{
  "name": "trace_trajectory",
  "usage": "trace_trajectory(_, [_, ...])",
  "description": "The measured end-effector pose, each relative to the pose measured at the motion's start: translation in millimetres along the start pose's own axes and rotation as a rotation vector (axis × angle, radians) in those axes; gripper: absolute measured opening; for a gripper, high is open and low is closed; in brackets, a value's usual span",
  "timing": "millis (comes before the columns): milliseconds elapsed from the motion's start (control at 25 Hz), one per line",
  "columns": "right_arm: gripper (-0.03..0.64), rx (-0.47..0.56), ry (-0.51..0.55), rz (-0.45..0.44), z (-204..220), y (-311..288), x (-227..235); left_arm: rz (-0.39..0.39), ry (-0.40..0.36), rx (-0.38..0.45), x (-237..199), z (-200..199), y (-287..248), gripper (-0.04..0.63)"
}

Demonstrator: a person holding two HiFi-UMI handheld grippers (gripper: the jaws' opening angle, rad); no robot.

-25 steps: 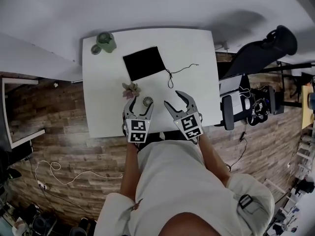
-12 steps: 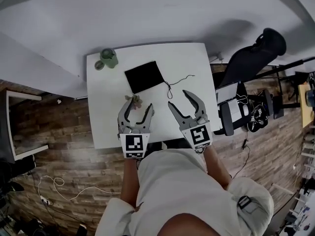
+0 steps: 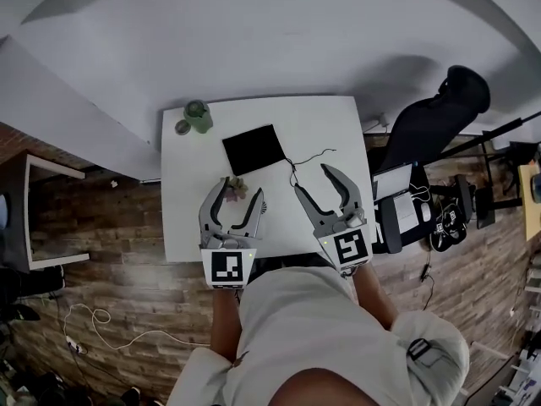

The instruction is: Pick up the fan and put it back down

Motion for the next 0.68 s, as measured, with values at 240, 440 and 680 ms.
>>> trace_trajectory(240, [0.247,0.049,-0.012,-0.046,4,8,19,-0.088,-0.002,-0.003,16,-4,-1,0.247])
trace_trajectory(440, [0.238,0.063,-0.047,-0.089,9,12,20,-0.151,-0.002,-0.009,28,-2,3,0.244])
trace_trajectory(680, [0.235,0.09,-0.034,-0.1,-1,14,13,-0.173,-0.01,-0.002,32,-2,16,0.239])
Point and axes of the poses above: the fingertips, and each gripper's own axes: y backward along the fingers, x to its right, z out of its underside, the point moved 4 cm from there along y, backward along the fingers, and after that the axes turned 14 degrees about y, right-handed, at the moved point
